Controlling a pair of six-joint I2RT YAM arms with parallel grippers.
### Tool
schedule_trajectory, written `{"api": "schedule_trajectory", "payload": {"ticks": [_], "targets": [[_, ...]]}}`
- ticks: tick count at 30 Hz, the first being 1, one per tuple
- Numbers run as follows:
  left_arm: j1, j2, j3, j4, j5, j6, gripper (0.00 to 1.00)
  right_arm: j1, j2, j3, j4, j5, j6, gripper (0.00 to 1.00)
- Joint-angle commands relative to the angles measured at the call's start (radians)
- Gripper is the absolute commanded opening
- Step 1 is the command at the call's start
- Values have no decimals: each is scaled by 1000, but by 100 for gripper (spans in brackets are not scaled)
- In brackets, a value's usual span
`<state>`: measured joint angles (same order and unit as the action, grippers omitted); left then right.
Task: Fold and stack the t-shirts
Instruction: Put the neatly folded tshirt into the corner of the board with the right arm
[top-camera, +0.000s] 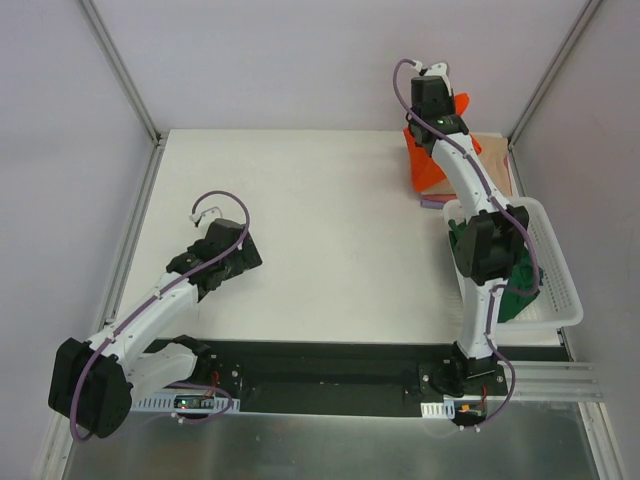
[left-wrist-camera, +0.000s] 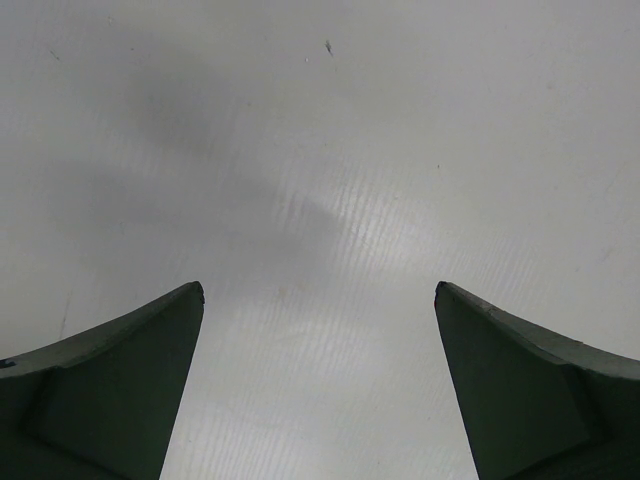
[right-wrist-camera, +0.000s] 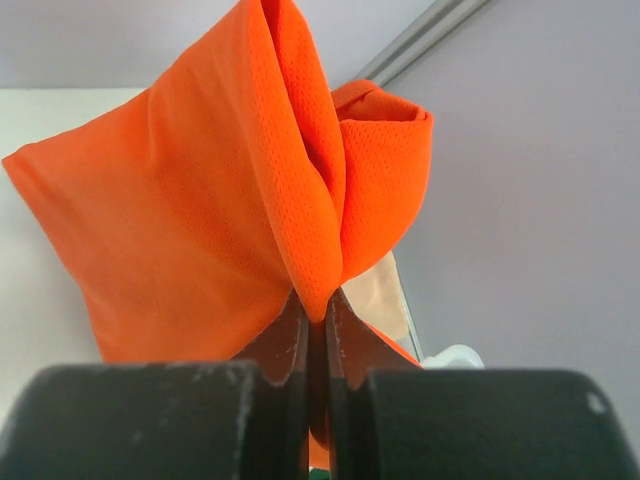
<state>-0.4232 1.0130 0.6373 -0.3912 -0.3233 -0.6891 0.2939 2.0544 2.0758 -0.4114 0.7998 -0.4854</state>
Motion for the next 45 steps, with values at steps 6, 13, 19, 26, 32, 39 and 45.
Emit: {"api": "schedule_trajectory", "payload": {"ticks": [6, 13, 19, 26, 32, 39, 45], "targets": [[15, 1, 39, -21, -29, 6, 99, -127, 108, 141, -53, -44, 96, 1], [17, 6, 50, -34, -42, 0, 99, -211, 147, 147, -55, -80, 108, 1], [17, 6, 56, -38, -40, -7, 99, -256, 187, 148, -41, -132, 85, 1], [17, 7, 67, -48, -43, -4, 99, -291, 246, 188, -41, -119, 120, 16], [17, -2, 110, -81, -14, 10, 99, -314, 205, 201, -41, -91, 165, 89], [17, -94, 118, -110, 4, 13, 99, -309, -101, -37, -89, -366, 338, 96], [17, -158, 94, -110, 33, 13, 99, -264, -491, -478, -1, -720, 384, 96]]}}
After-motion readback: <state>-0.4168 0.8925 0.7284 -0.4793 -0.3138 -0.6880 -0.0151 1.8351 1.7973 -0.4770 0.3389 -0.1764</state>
